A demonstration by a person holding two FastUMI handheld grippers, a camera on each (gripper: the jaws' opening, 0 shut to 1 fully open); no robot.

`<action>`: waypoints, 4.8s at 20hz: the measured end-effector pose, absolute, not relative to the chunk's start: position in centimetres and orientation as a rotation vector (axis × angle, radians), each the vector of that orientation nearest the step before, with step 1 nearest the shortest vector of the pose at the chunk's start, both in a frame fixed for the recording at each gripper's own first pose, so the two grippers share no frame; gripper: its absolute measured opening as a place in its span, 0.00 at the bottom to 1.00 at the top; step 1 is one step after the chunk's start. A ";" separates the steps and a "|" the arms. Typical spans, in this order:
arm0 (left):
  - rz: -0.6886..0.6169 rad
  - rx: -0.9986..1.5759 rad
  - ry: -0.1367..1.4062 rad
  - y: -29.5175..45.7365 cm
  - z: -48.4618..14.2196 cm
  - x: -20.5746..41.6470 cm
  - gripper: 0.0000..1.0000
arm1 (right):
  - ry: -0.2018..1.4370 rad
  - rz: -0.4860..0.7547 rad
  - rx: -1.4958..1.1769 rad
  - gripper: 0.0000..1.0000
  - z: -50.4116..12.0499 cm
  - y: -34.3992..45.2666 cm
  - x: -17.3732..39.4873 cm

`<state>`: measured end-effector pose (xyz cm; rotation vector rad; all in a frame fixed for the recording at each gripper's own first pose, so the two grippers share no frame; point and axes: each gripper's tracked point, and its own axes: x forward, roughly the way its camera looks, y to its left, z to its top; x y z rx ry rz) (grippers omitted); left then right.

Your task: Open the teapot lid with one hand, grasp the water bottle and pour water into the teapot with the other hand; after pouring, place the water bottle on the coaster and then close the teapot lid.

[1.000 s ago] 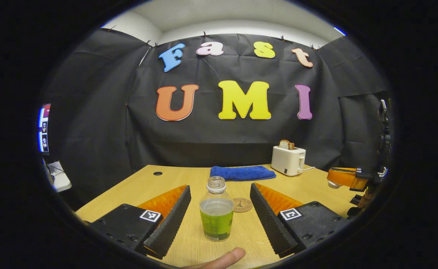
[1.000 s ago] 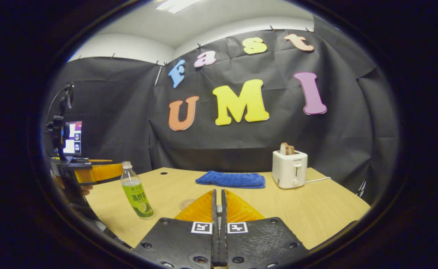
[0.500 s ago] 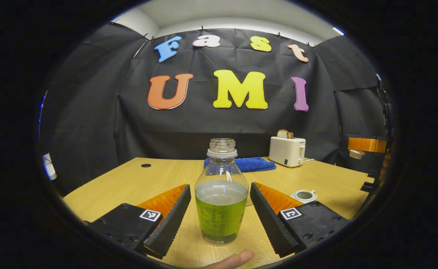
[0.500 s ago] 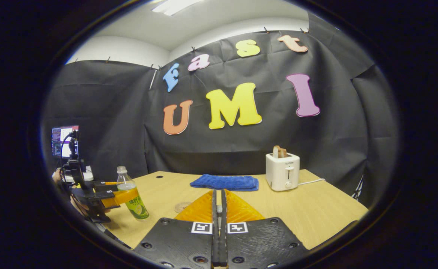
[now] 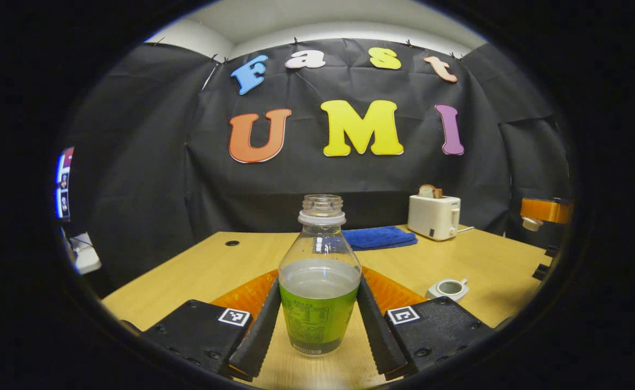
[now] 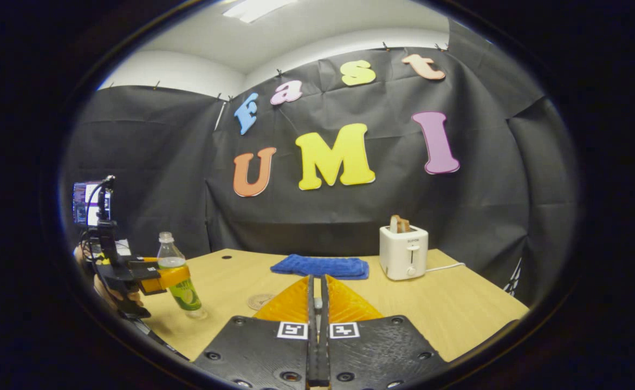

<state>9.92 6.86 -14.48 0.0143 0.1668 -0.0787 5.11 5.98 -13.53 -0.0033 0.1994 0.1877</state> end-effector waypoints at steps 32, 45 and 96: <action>-0.132 1.599 0.277 -1.4 -14.7 12.9 0.75 | 0.218 0.015 -0.026 0.00 -12.1 -2.0 5.6; -0.157 1.978 0.235 -4.0 -14.3 13.3 0.75 | 0.216 0.043 0.027 0.00 -10.8 -2.4 4.7; 0.006 -0.066 0.050 0.0 -11.0 18.0 0.77 | 0.308 0.098 0.017 0.00 -14.7 0.0 5.6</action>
